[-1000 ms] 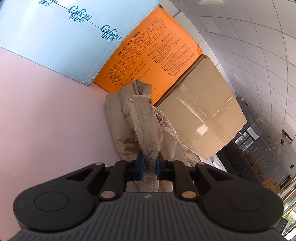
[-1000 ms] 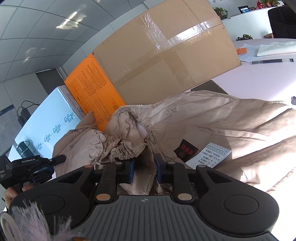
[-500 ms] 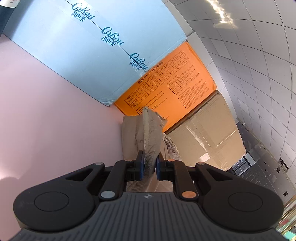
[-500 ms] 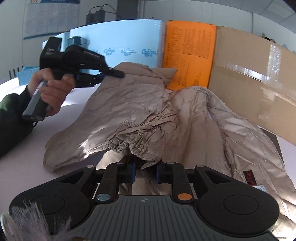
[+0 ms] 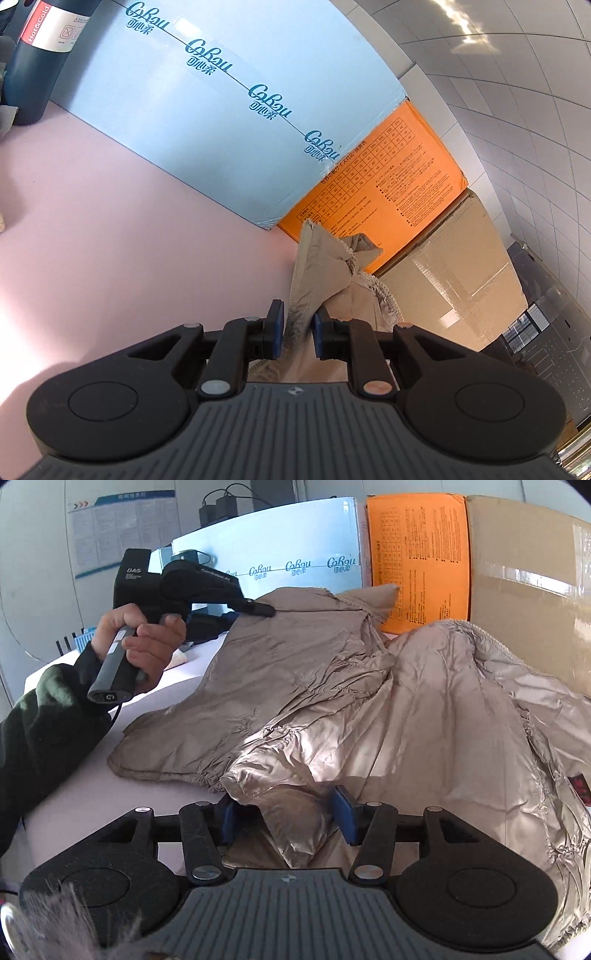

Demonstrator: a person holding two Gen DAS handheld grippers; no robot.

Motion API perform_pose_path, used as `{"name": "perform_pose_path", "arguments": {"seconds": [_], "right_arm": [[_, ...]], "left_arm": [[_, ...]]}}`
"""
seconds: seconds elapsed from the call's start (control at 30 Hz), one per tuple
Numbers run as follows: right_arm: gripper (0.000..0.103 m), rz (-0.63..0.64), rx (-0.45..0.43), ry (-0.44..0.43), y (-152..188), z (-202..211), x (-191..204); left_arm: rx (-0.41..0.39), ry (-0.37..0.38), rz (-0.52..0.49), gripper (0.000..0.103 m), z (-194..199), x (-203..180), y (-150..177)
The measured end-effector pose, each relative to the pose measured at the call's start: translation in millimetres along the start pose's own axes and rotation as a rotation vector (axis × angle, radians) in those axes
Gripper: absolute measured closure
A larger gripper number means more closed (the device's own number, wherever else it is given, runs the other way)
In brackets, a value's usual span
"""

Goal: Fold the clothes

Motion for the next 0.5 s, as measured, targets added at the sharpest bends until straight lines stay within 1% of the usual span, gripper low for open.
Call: {"name": "perform_pose_path", "arguments": {"seconds": [0.07,0.13,0.17,0.2,0.23,0.27,0.3,0.37,0.43,0.5], "right_arm": [[0.052,-0.025,-0.006,-0.011,-0.1,-0.7,-5.5],[0.05,-0.023,-0.006,-0.015,-1.5,-3.0,-5.2],[0.049,-0.022,-0.007,-0.017,-2.2,-4.2,-5.0],[0.048,-0.021,-0.007,-0.019,-2.9,-5.3,-4.8],[0.046,-0.021,-0.008,-0.021,-3.6,-6.5,-4.7],[0.043,-0.02,-0.009,-0.023,-4.1,-6.8,-4.3],[0.041,-0.02,-0.01,-0.025,-4.5,-6.6,-3.9],[0.028,-0.016,-0.01,-0.032,-4.7,-6.5,-3.6],[0.023,-0.007,-0.006,-0.035,-5.2,-6.2,-0.2],[0.023,0.005,0.0,-0.031,-5.7,-7.7,1.2]], "left_arm": [[-0.005,-0.004,-0.012,0.086,9.1,2.3,0.8],[-0.012,-0.011,-0.016,0.082,19.0,4.5,1.2],[-0.014,-0.015,-0.022,0.077,24.7,5.5,1.6],[-0.011,-0.021,-0.035,0.068,30.6,6.4,2.7],[-0.006,-0.028,-0.049,0.061,36.4,7.3,4.2],[-0.002,-0.036,-0.064,0.049,42.3,8.2,5.8],[0.007,-0.052,-0.086,0.038,48.5,9.7,8.1],[0.026,-0.094,-0.137,0.031,61.4,13.1,13.6],[0.049,-0.127,-0.166,0.028,71.4,17.7,19.0],[0.081,-0.146,-0.192,0.025,78.6,19.4,25.9]]}}
Point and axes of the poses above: each gripper's, at about its wrist camera, not at the fingertips, and z roughly against the way its jaws point, x to its left, y to its underside, the point moved 2 cm from there along -z, roughly the way its jaws point, and after that the axes turned 9 degrees about z, right-handed, at the moved point
